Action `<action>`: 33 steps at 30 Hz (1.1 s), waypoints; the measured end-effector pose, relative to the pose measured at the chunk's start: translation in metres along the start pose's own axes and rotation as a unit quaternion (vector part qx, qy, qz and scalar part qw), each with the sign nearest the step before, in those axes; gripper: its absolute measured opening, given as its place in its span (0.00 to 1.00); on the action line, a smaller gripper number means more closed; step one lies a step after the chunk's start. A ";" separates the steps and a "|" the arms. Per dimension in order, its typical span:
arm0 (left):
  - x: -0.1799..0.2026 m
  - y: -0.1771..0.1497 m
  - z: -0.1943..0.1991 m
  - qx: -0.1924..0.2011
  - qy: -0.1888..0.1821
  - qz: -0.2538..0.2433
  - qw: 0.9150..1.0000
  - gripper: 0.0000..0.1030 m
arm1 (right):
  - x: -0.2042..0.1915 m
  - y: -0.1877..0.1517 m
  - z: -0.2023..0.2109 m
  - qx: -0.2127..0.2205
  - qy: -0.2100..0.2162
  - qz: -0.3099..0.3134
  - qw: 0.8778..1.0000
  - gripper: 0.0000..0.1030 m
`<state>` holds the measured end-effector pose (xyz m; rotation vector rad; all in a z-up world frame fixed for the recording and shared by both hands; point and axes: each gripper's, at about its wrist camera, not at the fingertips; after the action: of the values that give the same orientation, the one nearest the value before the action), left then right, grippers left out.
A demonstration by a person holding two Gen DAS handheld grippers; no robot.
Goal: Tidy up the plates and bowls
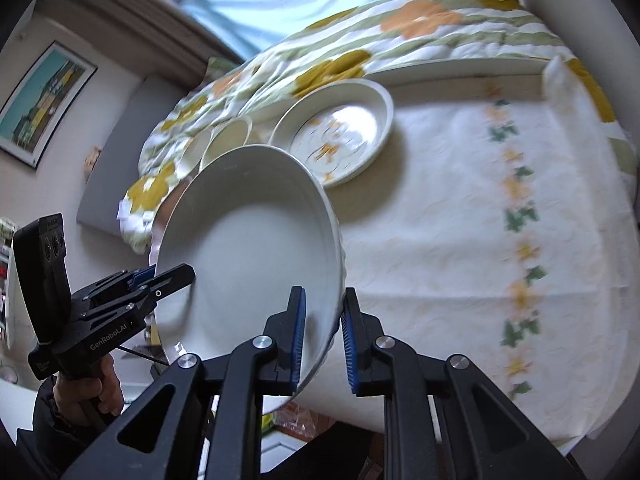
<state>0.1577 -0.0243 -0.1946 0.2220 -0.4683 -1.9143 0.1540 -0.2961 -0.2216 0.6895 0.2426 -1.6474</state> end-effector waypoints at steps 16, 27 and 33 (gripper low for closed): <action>-0.072 -0.052 -0.038 -0.026 -0.022 0.049 0.998 0.21 | -0.044 -0.015 -0.067 -0.020 -0.049 0.015 0.998 0.16; -0.077 -0.053 -0.066 -0.047 -0.007 0.034 0.998 0.21 | -0.053 -0.013 -0.083 -0.008 -0.088 0.019 0.996 0.16; -0.072 -0.048 -0.068 -0.049 0.013 0.018 0.999 0.21 | -0.055 -0.014 -0.087 -0.003 -0.100 0.025 0.995 0.16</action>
<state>0.1696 0.0432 -0.2813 0.1738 -0.3583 -1.8919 0.1696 -0.2024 -0.2629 0.5176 0.0854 -1.6533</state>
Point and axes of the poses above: each gripper's, at about its wrist camera, not at the fingertips, and z roughly against the way its jaws point, x to its right, y to its top, and after that the axes turned 10 degrees about -z, right-handed
